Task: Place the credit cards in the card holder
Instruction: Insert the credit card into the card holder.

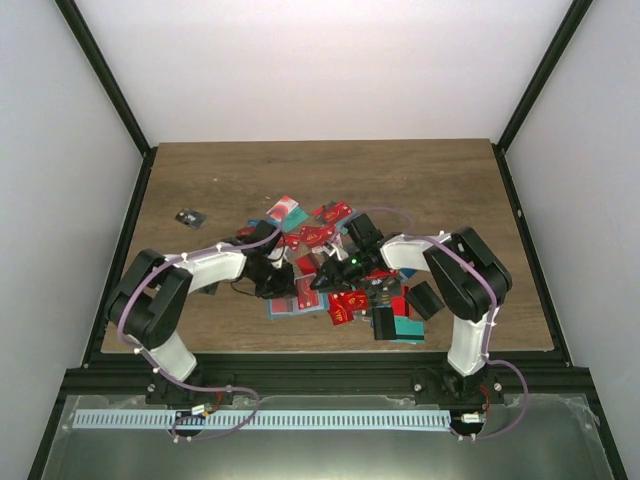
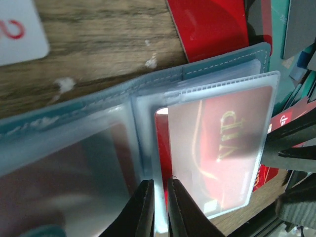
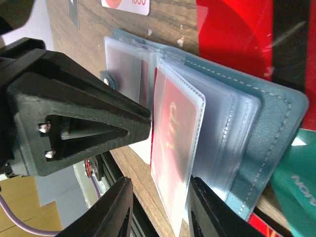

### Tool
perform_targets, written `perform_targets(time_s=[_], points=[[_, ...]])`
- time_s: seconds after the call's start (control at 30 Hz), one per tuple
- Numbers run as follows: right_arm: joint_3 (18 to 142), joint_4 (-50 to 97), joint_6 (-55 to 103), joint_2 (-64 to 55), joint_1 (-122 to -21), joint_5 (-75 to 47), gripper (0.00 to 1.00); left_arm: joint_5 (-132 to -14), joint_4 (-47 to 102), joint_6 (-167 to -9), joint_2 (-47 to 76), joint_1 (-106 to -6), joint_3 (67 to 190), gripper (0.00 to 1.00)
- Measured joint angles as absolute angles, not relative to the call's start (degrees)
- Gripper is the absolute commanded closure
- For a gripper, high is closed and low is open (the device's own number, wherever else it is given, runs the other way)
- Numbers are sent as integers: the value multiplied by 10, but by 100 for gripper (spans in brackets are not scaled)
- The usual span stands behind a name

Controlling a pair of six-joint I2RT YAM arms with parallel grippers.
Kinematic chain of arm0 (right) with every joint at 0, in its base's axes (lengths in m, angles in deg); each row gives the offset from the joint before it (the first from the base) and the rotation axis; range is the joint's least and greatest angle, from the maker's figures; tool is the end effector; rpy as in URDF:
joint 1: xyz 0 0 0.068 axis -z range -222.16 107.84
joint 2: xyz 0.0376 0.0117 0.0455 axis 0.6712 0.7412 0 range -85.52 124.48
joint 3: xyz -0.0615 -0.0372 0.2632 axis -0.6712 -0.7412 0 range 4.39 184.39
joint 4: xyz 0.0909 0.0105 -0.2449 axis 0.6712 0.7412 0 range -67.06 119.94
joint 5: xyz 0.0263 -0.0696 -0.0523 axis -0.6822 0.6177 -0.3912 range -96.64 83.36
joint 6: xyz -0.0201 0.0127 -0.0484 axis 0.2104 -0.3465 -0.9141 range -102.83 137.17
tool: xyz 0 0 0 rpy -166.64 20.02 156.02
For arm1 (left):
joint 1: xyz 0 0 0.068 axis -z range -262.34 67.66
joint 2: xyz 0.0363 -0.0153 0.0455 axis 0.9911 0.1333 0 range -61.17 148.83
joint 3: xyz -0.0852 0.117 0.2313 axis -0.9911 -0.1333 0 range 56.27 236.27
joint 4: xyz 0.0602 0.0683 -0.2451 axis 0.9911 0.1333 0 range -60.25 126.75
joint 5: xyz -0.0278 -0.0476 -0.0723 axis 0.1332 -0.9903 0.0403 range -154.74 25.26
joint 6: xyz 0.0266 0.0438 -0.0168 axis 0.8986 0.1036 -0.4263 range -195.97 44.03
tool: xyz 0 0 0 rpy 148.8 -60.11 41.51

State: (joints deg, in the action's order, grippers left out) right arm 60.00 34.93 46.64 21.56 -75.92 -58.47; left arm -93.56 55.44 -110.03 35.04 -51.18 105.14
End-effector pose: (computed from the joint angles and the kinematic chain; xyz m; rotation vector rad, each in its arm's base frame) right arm 0.2671 0.2121 0.1256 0.4057 -2.6572 -1.4352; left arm 0.2388 -0.1645 0.1358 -0.0389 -2.9881 0.8861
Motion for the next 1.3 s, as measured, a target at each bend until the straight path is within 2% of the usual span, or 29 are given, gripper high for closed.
perform_targets(time_s=[0.13, 0.43, 0.53, 0.77, 1.03, 1.3], points=[[602, 349, 470, 217, -769, -584, 67, -910, 599, -1098, 322, -512, 1059, 83], [630, 355, 492, 220, -799, -573, 67, -864, 655, -1089, 248, -514, 1066, 82], [651, 357, 500, 226, -820, -566, 67, -844, 672, -1087, 231, -516, 1065, 78], [705, 369, 525, 252, -874, -551, 58, -812, 694, -1090, 161, -533, 1040, 73], [737, 377, 551, 261, -890, -554, 54, -795, 723, -1100, 107, -542, 1019, 67], [865, 476, 530, 233, -886, -519, 53, -774, 749, -1101, 55, -554, 1039, 64]])
